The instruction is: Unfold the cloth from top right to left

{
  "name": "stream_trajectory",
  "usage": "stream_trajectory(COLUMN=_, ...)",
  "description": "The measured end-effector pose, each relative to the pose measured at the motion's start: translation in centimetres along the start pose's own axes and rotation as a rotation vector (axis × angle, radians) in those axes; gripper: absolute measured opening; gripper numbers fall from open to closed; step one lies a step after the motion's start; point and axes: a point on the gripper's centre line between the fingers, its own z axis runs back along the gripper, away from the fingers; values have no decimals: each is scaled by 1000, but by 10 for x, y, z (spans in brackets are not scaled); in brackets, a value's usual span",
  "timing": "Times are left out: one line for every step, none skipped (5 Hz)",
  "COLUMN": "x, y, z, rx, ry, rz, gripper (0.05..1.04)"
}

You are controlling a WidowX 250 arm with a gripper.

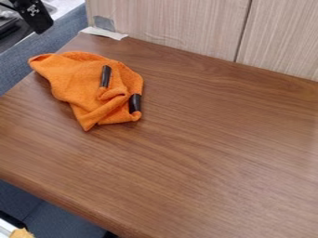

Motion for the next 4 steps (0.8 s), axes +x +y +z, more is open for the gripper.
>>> stream_trajectory(x=-5, y=-2, z=-10, rx=-29, ry=15, rz=16, gripper=1001)
stream_trajectory(x=0, y=-20, z=-24, rx=-57, ry=33, rz=69, gripper=1001)
stream_trajectory(x=10, y=-47, z=-35, rx=-56, ry=51, rz=168, gripper=1001)
stream_trajectory(x=25, y=-70, z=-49, rx=-61, ry=72, rz=204, gripper=1001)
